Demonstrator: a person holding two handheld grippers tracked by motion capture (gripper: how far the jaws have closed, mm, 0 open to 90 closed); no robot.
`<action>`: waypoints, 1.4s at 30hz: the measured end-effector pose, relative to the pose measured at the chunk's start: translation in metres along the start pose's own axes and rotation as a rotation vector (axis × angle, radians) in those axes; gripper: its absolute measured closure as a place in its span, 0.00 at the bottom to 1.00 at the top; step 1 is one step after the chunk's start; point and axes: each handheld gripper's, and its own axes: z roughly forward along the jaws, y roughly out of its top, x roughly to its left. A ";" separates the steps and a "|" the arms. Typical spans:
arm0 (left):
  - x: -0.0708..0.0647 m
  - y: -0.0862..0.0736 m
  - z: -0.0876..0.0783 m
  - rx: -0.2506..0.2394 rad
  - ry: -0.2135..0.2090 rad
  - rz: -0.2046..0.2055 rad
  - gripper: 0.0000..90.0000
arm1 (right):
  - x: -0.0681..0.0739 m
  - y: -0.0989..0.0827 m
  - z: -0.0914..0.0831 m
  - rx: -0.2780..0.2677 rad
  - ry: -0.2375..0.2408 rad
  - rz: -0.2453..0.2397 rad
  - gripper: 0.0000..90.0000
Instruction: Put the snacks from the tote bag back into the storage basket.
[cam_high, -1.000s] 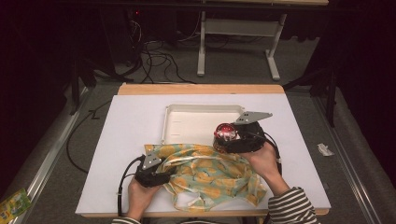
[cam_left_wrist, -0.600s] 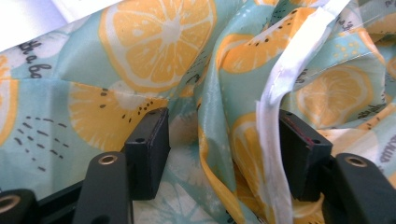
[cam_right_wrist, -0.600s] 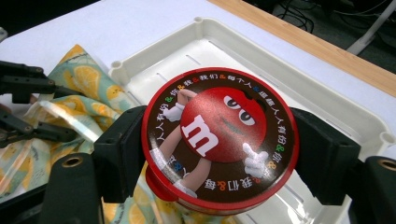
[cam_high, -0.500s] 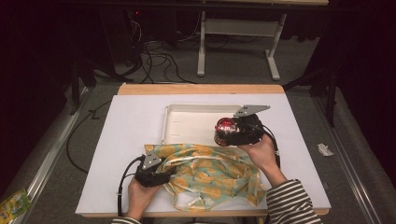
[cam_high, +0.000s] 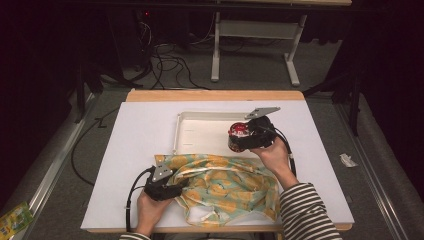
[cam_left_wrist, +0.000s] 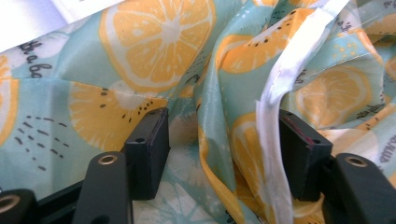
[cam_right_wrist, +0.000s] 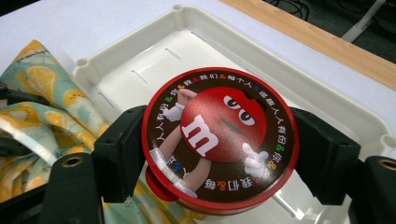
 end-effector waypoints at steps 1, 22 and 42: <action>0.000 0.000 0.000 0.002 -0.001 0.000 0.45 | 0.000 0.000 0.002 0.003 -0.001 0.004 0.29; 0.000 0.000 0.000 -0.001 -0.002 0.005 0.45 | -0.017 0.000 0.025 0.036 -0.022 0.030 0.29; 0.000 0.000 0.000 0.001 -0.002 0.006 0.45 | -0.029 -0.003 0.051 0.077 -0.040 0.063 0.29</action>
